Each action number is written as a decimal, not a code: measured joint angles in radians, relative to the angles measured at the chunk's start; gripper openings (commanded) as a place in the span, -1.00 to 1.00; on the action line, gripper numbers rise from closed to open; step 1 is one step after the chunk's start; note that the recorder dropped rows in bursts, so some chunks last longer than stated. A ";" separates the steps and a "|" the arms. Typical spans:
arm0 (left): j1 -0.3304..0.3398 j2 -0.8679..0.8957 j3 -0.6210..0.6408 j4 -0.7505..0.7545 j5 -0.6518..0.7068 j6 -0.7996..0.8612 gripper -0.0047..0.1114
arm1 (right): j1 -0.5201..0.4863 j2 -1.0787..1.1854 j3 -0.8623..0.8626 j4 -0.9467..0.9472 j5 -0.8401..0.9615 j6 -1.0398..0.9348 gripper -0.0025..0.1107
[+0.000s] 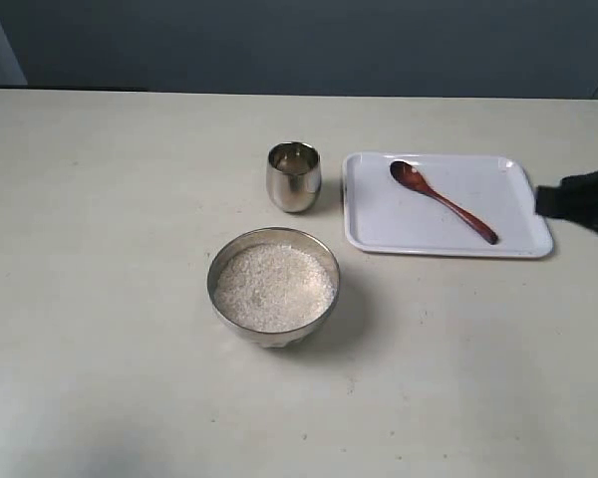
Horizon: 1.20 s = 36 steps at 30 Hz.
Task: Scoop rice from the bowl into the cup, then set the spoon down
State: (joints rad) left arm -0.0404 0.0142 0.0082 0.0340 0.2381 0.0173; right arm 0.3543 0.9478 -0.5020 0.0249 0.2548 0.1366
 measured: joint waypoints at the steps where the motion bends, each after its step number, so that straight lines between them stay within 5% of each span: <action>1: 0.000 0.000 0.000 0.000 0.000 0.000 -0.91 | -0.036 -0.042 0.023 0.010 -0.041 0.000 -0.96; 13: 0.000 0.000 0.000 0.000 0.000 0.000 -0.91 | -0.335 -0.600 0.380 0.030 -0.179 -0.023 -0.96; 23: 0.000 0.000 0.000 0.000 0.000 0.000 -0.91 | -0.347 -0.923 0.497 0.050 -0.054 -0.024 -0.96; 36: 0.000 0.000 0.000 0.000 0.000 0.000 -0.91 | -0.349 -0.942 0.500 0.066 0.046 -0.084 -0.96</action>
State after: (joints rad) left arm -0.0404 0.0142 0.0082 0.0340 0.2376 0.0173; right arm 0.0048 0.0057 -0.0016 0.0913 0.3013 0.0523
